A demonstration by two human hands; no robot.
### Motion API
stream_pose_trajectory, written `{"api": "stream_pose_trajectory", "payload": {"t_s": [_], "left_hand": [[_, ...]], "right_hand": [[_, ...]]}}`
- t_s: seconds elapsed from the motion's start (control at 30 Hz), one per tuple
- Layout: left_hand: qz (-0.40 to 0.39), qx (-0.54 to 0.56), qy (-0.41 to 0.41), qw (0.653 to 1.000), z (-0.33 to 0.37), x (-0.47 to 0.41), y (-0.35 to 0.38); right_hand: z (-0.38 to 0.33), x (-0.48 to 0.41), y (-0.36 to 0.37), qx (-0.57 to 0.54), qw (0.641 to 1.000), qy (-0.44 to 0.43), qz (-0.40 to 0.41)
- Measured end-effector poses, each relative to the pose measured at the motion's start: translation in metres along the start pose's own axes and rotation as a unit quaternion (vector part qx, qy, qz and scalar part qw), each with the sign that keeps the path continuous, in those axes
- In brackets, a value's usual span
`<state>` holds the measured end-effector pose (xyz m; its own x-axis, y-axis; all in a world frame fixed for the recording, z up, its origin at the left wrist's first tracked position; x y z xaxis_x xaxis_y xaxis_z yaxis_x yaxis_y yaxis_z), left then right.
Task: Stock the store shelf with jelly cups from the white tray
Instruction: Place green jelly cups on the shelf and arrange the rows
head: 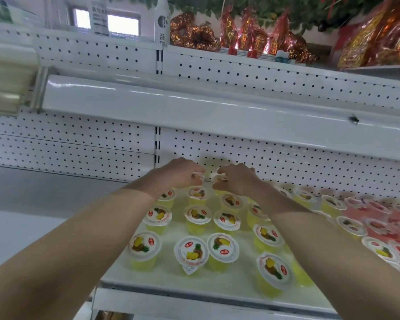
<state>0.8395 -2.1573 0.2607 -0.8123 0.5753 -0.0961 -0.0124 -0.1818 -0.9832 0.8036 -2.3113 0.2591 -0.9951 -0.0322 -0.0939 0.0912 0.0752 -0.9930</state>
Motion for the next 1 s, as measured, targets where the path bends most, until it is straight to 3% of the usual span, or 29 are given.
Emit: {"api": "stream_pose_trajectory", "payload": {"t_s": [0.17, 0.3, 0.47, 1.0], "left_hand": [[0.086, 0.040, 0.054, 0.994, 0.009, 0.018, -0.014], [0.019, -0.026, 0.069, 0.997, 0.026, 0.032, -0.008], [0.007, -0.067, 0.056, 0.996, 0.026, 0.037, -0.003], [0.015, -0.017, 0.045, 0.999, 0.014, 0.058, -0.005]], "right_hand": [[0.005, 0.021, -0.016, -0.020, 0.999, -0.001, 0.048], [-0.001, 0.041, -0.020, 0.011, 1.000, 0.007, -0.012], [-0.007, 0.052, -0.017, 0.010, 0.998, 0.015, -0.066], [-0.022, 0.053, -0.011, -0.037, 0.999, 0.030, -0.025]]}}
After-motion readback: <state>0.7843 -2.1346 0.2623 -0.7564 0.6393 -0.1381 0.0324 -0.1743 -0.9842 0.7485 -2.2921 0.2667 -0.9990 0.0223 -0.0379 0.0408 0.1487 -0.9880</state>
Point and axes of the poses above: each hand's wrist, its own x-axis away from the middle knuckle, its own y-axis out of the palm, z = x × y, the point moved 6 cm from there along -x, towards the middle knuckle, and after that the axes turned 3 degrees about -y, right-handed, at the moved point
